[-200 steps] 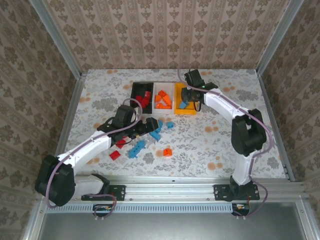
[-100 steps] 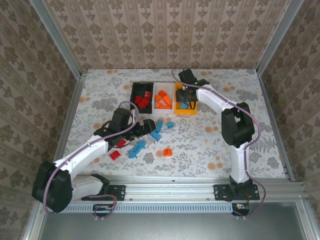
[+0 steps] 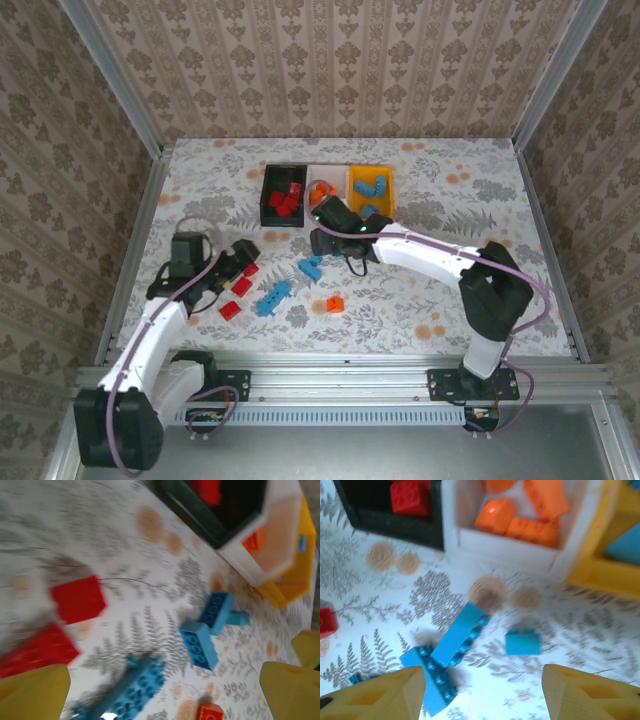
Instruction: Sort the legos into containers by color
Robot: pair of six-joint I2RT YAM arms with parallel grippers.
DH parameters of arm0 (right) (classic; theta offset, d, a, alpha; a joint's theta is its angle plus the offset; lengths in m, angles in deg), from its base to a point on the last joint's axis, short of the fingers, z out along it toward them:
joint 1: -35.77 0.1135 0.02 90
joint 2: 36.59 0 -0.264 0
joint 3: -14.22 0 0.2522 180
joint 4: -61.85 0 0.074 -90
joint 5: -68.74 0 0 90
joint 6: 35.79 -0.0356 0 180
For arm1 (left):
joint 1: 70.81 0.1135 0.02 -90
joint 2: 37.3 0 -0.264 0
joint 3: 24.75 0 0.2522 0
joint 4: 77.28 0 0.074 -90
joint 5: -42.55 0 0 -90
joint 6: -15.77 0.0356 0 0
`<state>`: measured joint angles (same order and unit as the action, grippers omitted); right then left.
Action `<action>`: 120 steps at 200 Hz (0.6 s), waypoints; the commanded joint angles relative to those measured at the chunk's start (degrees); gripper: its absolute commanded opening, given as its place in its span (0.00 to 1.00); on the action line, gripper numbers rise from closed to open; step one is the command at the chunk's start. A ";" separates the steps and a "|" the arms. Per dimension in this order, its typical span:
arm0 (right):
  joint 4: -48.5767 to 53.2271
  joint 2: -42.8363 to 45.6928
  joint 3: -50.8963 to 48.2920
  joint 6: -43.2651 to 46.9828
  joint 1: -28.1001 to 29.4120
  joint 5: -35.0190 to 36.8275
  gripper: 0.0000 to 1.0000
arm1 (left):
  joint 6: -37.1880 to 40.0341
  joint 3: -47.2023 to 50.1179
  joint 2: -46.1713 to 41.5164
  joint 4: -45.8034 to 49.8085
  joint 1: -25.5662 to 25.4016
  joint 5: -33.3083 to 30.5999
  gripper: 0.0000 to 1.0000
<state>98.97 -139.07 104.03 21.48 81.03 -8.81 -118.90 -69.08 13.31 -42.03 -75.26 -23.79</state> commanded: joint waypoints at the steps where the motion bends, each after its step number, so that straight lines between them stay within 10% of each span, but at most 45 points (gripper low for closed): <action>1: -2.97 -5.82 2.27 -5.56 -0.45 -0.86 0.57 | 4.16 0.74 -4.66 8.03 8.53 4.30 1.00; 120: -1.26 -19.30 11.90 -10.92 -0.60 -1.20 0.47 | 3.27 5.63 -4.07 5.06 14.45 12.37 1.00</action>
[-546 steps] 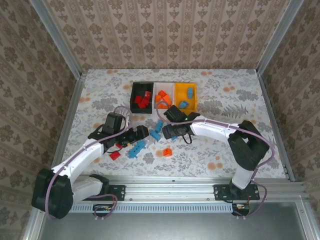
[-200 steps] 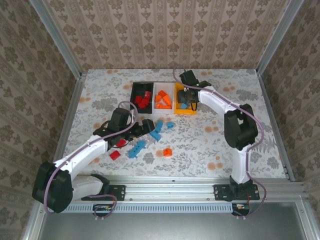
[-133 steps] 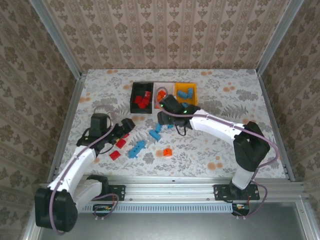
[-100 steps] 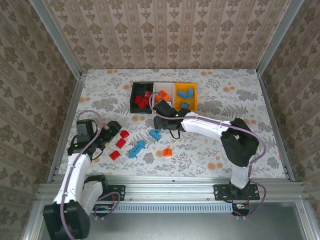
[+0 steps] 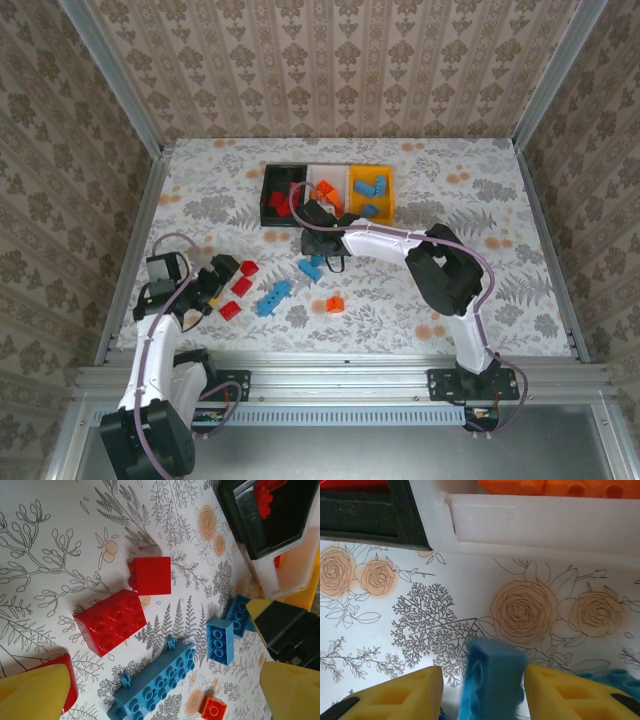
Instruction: Sort the legos into containers by color
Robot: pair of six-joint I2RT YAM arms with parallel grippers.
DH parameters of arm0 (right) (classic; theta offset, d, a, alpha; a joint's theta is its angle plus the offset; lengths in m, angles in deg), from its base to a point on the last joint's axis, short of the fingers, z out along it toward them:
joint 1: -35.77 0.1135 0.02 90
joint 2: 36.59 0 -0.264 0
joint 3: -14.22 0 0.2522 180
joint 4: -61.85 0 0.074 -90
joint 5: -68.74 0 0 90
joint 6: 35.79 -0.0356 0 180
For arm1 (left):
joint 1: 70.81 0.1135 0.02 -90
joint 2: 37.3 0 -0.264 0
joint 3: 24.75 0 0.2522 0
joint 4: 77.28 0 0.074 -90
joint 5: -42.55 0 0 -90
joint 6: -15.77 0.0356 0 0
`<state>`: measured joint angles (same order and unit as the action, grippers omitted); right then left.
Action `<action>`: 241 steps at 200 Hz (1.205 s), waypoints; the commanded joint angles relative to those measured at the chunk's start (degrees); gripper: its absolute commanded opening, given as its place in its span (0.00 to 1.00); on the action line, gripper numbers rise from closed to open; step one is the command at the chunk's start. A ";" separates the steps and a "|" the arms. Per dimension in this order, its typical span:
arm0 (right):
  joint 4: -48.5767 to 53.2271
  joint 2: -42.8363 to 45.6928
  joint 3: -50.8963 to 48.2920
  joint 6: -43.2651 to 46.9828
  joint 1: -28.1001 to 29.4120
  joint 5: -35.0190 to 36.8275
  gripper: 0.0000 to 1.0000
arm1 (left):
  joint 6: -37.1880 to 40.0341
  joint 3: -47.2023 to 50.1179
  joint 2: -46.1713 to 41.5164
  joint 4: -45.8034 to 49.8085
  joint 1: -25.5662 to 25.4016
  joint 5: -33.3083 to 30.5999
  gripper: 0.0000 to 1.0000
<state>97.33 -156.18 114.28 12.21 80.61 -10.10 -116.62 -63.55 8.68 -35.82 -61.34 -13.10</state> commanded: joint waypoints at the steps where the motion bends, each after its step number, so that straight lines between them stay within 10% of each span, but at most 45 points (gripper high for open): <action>1: 0.36 -2.25 1.66 -1.63 -0.19 0.09 0.47 | 1.04 0.09 0.63 -1.16 0.49 1.69 1.00; 62: 1.96 -3.72 3.50 0.47 0.06 1.01 0.43 | 0.99 -1.20 1.83 -0.76 0.46 1.51 1.00; 102: 2.63 -4.13 3.27 5.61 0.12 -2.01 0.63 | 1.00 -1.59 1.83 -0.36 0.46 1.59 1.00; 241: 6.33 -5.81 8.60 16.72 0.78 -5.53 0.75 | 0.84 -1.73 -0.01 1.87 0.28 1.99 1.00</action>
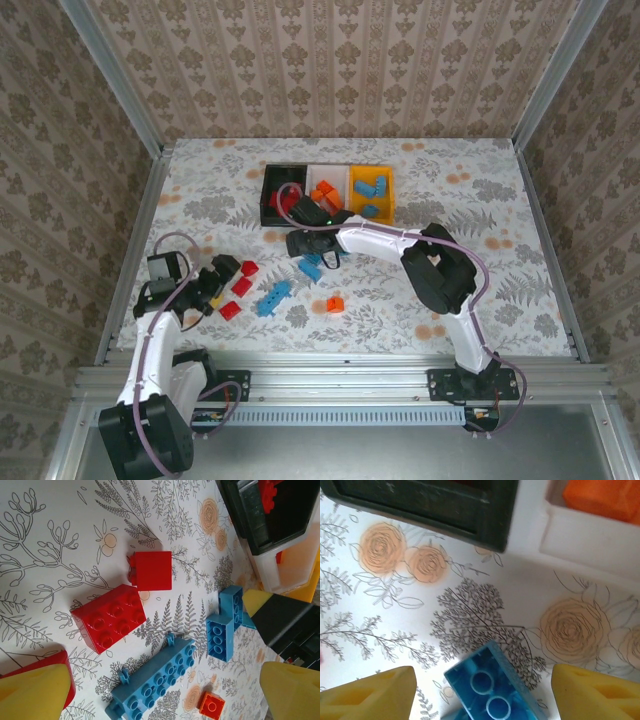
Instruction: Sort the legos into containers by color
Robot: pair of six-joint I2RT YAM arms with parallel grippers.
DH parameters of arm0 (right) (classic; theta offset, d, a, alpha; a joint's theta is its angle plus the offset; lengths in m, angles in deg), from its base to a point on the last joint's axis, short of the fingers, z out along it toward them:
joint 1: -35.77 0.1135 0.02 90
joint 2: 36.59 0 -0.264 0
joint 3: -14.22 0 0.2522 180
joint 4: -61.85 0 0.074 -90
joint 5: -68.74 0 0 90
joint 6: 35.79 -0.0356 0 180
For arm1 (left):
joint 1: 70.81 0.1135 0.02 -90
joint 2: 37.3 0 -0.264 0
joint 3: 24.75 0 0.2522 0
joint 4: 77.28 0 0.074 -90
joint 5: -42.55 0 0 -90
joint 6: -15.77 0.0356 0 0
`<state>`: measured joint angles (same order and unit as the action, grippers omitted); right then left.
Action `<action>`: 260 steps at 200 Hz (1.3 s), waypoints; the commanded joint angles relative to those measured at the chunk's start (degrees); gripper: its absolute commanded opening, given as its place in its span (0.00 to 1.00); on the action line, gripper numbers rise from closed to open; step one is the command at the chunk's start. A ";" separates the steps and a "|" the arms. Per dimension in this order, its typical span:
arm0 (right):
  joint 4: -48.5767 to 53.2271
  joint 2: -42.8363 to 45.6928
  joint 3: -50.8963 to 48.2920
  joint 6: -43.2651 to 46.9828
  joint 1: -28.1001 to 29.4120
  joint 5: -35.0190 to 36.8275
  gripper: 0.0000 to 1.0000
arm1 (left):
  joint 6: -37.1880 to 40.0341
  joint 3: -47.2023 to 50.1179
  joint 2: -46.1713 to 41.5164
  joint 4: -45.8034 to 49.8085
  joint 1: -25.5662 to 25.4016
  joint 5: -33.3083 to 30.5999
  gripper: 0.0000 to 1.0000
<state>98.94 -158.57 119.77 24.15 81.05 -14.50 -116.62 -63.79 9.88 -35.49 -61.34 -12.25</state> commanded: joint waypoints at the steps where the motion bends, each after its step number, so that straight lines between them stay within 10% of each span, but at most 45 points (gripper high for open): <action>1: 4.80 -3.48 3.17 4.90 0.34 -1.14 0.75 | 0.83 -1.51 -1.21 1.57 0.28 1.12 1.00; 53: 7.07 -5.36 3.97 4.03 -0.43 1.71 0.75 | -0.22 -1.35 -1.30 0.50 0.29 1.18 1.00; 93: 7.07 -5.48 3.42 1.99 -1.72 3.04 0.48 | -0.19 -1.70 -1.13 0.61 0.27 1.19 1.00; 169: 2.71 2.78 -0.68 0.49 -2.07 2.10 0.33 | -1.43 -1.18 -1.12 -1.82 -0.96 1.19 1.00; 260: 5.13 10.42 -1.45 2.41 -21.00 1.93 0.33 | -3.66 -9.67 16.20 -18.11 -33.90 -2.96 1.00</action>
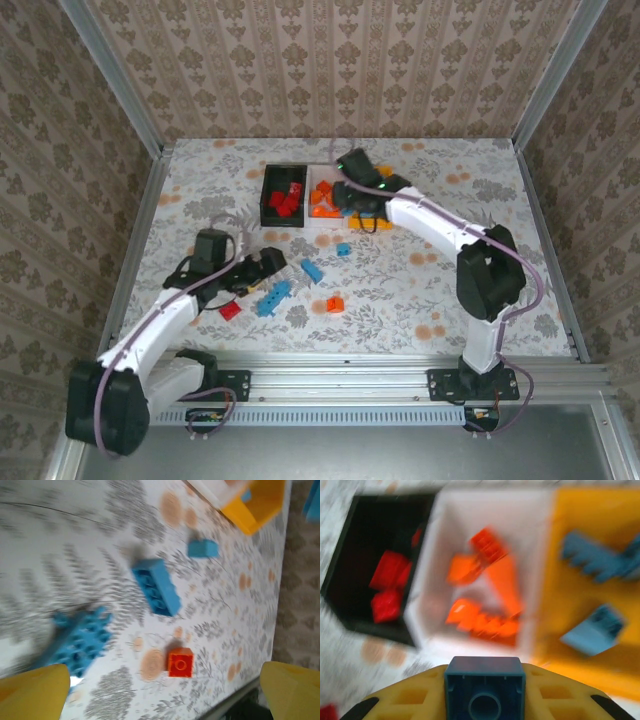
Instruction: Sort the legos into containers by color
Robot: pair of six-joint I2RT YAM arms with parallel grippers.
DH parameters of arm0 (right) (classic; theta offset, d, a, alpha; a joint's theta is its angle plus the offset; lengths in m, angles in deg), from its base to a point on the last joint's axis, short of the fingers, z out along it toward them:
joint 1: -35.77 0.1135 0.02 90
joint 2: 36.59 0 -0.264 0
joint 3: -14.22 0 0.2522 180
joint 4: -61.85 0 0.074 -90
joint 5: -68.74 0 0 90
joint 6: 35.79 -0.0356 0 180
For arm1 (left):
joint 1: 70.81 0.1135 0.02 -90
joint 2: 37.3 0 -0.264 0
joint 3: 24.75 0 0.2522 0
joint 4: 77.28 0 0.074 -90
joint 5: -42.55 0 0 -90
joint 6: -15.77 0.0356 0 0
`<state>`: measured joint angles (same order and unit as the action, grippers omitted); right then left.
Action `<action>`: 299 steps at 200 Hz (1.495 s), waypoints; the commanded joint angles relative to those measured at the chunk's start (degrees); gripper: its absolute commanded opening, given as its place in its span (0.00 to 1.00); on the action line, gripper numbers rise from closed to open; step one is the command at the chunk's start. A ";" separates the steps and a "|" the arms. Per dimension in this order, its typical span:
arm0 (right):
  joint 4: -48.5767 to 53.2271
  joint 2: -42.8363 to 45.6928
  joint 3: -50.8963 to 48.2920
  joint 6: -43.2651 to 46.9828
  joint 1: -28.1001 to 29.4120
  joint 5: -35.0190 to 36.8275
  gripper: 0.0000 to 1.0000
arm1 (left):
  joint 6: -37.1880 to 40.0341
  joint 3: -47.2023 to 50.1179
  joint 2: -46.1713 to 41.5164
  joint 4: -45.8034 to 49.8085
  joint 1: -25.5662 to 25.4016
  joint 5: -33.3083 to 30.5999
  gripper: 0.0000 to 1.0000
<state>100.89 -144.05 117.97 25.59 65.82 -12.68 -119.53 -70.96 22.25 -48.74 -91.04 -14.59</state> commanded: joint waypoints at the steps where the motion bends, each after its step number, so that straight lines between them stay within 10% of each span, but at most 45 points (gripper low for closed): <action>1: 3.32 -4.35 0.44 1.04 -5.99 0.08 0.33 | -0.71 -2.56 3.91 -4.82 -4.38 -0.79 1.00; 60: 7.07 -10.75 6.91 4.48 -8.94 -1.99 0.36 | 5.40 -9.18 4.22 4.46 -12.40 -8.81 1.00; 84: 8.44 -12.07 9.10 5.23 -8.94 -1.24 0.55 | 6.46 -10.88 7.58 5.94 -15.83 -10.30 1.00; 140: 6.68 0.12 1.32 5.48 -6.72 0.40 0.62 | 6.71 -11.71 9.63 7.18 -18.98 -14.33 1.00; 216: 7.37 15.49 -27.19 -0.58 20.38 -2.51 0.79 | 4.91 -2.15 -2.33 8.85 5.81 -8.48 1.00; 299: 3.77 6.17 -28.76 -8.06 25.33 -8.02 0.73 | 3.02 3.35 -8.50 8.84 6.95 -7.18 1.00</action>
<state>106.64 -135.46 89.93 21.09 90.95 -17.95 -115.86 -68.20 15.30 -39.86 -84.59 -23.02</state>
